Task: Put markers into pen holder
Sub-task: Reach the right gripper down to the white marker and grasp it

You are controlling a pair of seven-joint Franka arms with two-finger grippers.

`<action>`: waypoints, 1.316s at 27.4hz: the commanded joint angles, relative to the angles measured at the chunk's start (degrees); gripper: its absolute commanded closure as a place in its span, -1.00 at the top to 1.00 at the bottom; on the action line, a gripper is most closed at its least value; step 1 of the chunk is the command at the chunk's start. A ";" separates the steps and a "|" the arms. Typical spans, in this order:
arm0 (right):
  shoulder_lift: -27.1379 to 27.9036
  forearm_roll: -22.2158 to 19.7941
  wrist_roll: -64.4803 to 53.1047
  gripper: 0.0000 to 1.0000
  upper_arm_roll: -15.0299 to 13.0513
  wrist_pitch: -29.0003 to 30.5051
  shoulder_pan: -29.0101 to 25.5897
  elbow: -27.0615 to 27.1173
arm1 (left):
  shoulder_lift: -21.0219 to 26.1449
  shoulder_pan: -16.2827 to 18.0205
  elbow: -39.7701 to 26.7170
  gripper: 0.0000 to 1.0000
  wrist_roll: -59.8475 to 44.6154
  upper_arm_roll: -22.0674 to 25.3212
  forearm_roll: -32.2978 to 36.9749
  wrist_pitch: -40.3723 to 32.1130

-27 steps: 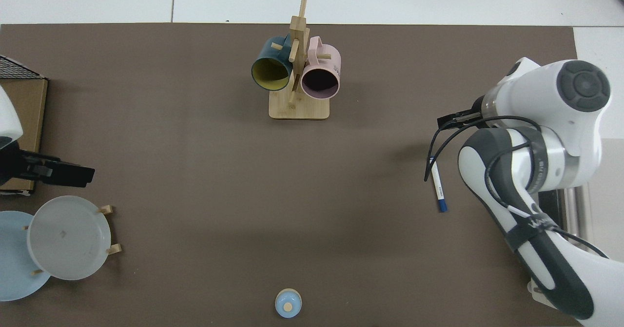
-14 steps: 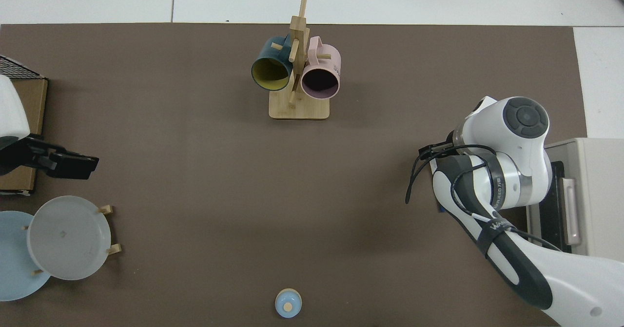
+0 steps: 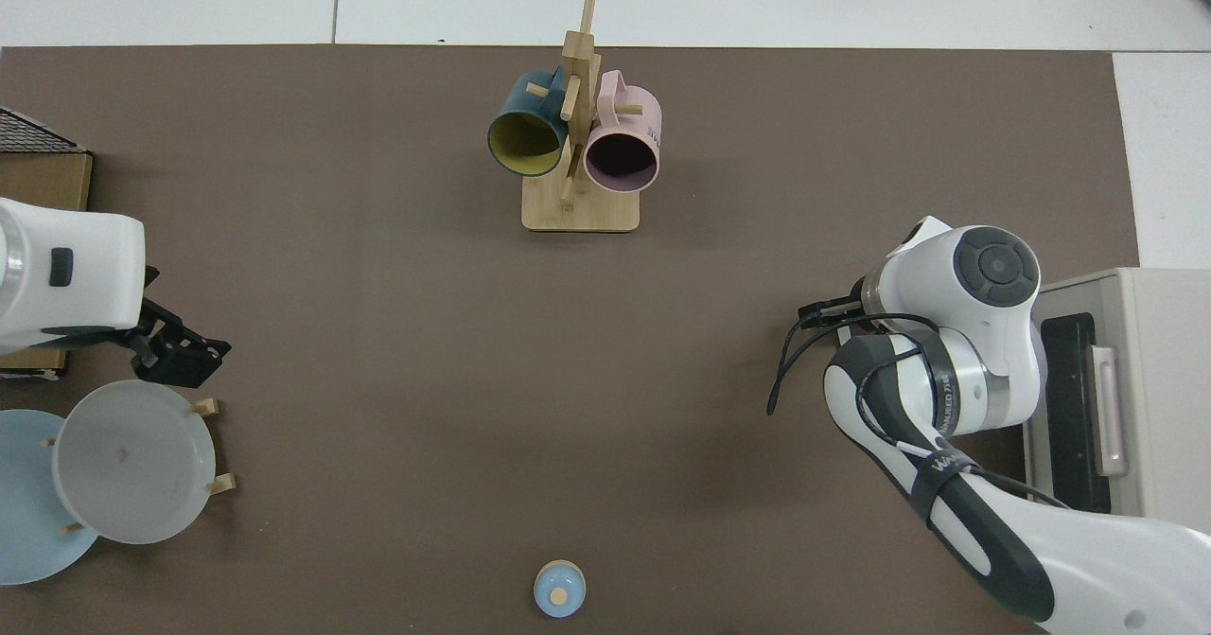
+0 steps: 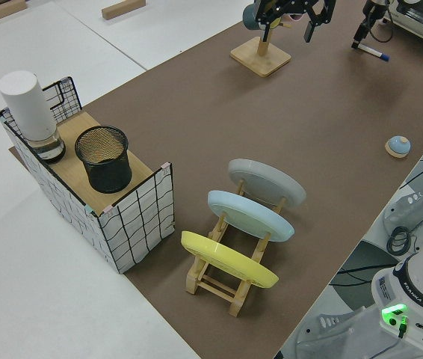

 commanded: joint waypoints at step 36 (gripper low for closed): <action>2.86 7.66 31.98 -1.00 0.94 -6.83 -0.42 15.99 | 1.24 -0.65 -4.09 1.00 35.62 -0.58 -14.76 7.25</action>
